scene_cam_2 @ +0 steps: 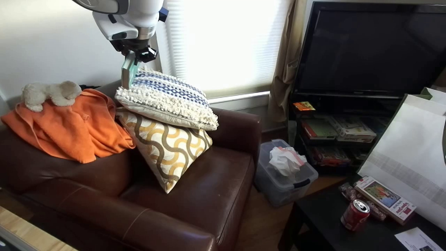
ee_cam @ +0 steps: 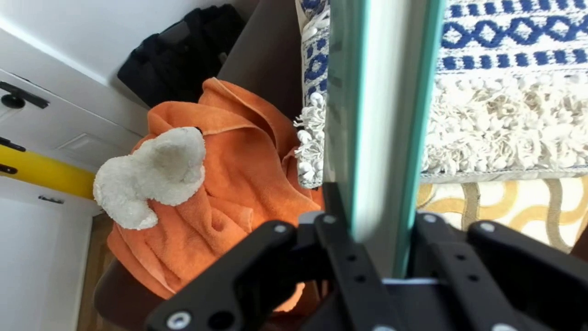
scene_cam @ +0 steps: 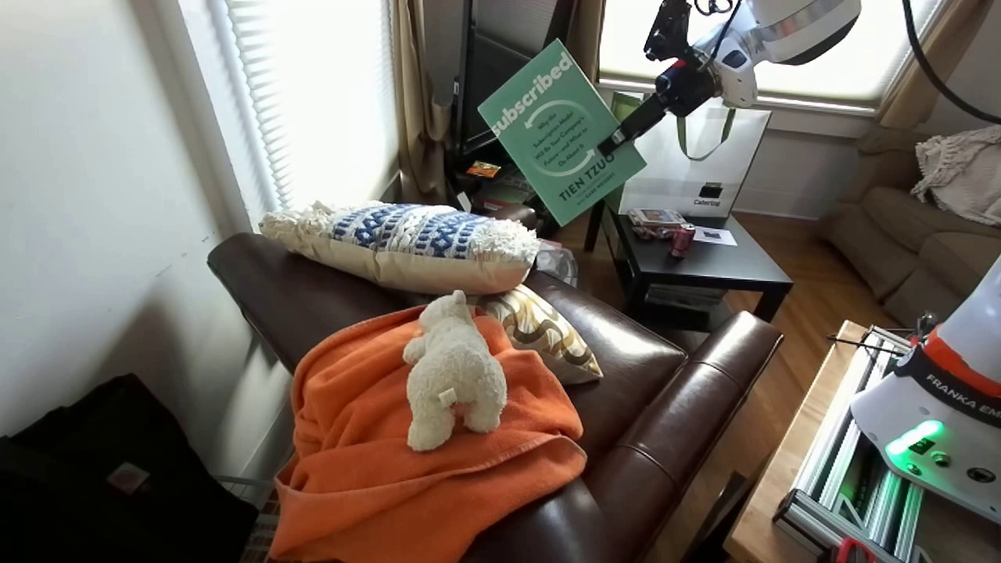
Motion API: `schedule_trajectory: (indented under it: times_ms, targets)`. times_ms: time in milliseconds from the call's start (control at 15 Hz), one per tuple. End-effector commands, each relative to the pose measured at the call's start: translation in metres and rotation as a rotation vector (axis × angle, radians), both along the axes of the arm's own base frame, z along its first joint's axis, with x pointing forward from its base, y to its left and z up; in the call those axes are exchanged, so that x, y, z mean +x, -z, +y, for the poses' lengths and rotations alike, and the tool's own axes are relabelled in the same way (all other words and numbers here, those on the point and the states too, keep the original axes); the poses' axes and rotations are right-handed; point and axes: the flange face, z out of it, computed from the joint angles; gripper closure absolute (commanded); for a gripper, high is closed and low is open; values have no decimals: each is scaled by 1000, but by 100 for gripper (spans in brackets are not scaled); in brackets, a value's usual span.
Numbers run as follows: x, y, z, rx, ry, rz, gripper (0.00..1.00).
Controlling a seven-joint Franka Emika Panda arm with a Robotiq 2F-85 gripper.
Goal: Pick up the book and put it on top of the stacked pillows
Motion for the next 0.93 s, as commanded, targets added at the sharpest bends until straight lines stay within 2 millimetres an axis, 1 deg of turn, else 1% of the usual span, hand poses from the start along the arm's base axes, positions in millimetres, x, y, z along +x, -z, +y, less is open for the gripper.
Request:
schedule_trajectory:
  times_ms: [0,67,133,267,533,600,733,867]
  targets:
    - [22,0,7,168,17,-68,93]
    - [26,2,10,211,13,-84,93]
    - [12,9,8,125,16,-30,73]
    - [20,12,11,167,15,-46,73]
    - [25,12,11,175,17,-48,73]
    - [25,12,11,175,17,-48,93]
    - [36,15,13,213,36,-62,93]
    - [47,21,18,258,54,-50,93]
